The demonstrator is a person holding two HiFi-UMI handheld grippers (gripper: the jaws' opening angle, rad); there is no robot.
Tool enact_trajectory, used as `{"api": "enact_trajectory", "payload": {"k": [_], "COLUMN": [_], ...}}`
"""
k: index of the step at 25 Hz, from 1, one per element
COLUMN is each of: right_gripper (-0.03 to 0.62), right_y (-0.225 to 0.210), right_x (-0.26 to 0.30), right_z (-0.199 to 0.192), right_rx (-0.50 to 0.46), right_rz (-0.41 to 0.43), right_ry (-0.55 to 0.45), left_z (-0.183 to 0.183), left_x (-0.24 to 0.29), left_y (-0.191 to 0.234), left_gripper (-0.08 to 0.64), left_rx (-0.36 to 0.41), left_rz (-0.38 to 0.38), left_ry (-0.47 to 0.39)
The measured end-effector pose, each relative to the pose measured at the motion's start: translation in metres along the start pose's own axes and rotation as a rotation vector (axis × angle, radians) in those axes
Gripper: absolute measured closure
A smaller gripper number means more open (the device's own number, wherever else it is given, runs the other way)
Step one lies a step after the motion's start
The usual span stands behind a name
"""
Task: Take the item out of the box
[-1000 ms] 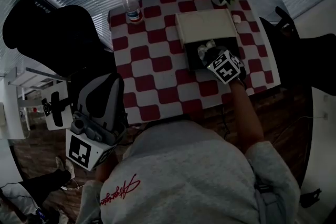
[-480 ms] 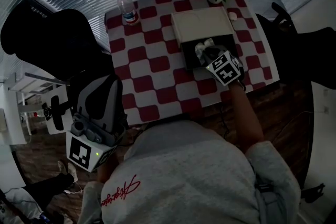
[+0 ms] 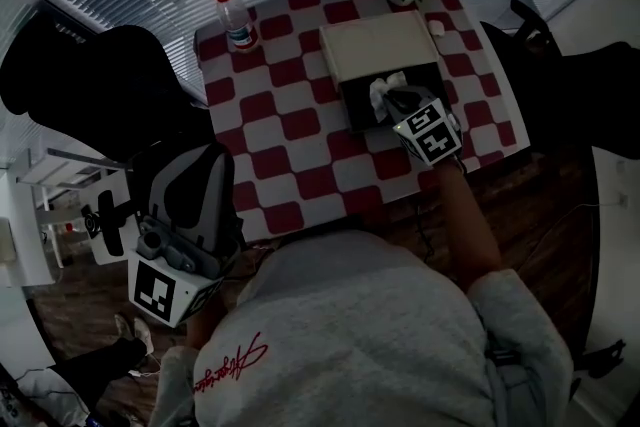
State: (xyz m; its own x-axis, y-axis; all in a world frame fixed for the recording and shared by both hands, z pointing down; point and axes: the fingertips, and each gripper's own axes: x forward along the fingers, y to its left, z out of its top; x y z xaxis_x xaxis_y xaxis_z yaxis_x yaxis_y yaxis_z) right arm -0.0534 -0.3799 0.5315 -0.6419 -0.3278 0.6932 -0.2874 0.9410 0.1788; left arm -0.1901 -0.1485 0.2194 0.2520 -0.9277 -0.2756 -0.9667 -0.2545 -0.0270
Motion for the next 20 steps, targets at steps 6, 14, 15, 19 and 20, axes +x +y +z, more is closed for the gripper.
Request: {"api": "enact_trajectory", "payload": {"k": [6, 14, 15, 19, 20], "right_gripper": [0.552, 0.551, 0.552, 0.551, 0.552], "right_y": [-0.004, -0.007, -0.007, -0.007, -0.007], "right_x": [-0.014, -0.034, -0.037, -0.049, -0.052], "right_z": [0.002, 0.007, 0.008, 0.013, 0.015], "right_rx": [0.064, 0.103, 0.105, 0.112, 0.115], "right_rz": [-0.053, -0.103, -0.11, -0.122, -0.127], "right_ry": [-0.095, -0.169, -0.18, -0.217, -0.228], "left_z": [-0.004, -0.007, -0.008, -0.012, -0.01], "left_x": [0.004, 0.01, 0.01, 0.012, 0.015], "left_y": [-0.004, -0.008, -0.009, -0.014, -0.015], "left_gripper": [0.543, 0.543, 0.543, 0.543, 0.543], "left_rx": [-0.018, -0.038, -0.038, -0.043, -0.051], "left_rz": [-0.026, -0.057, -0.062, -0.082, -0.087], "left_ry": [0.014, 0.013, 0.016, 0.024, 0.016]}}
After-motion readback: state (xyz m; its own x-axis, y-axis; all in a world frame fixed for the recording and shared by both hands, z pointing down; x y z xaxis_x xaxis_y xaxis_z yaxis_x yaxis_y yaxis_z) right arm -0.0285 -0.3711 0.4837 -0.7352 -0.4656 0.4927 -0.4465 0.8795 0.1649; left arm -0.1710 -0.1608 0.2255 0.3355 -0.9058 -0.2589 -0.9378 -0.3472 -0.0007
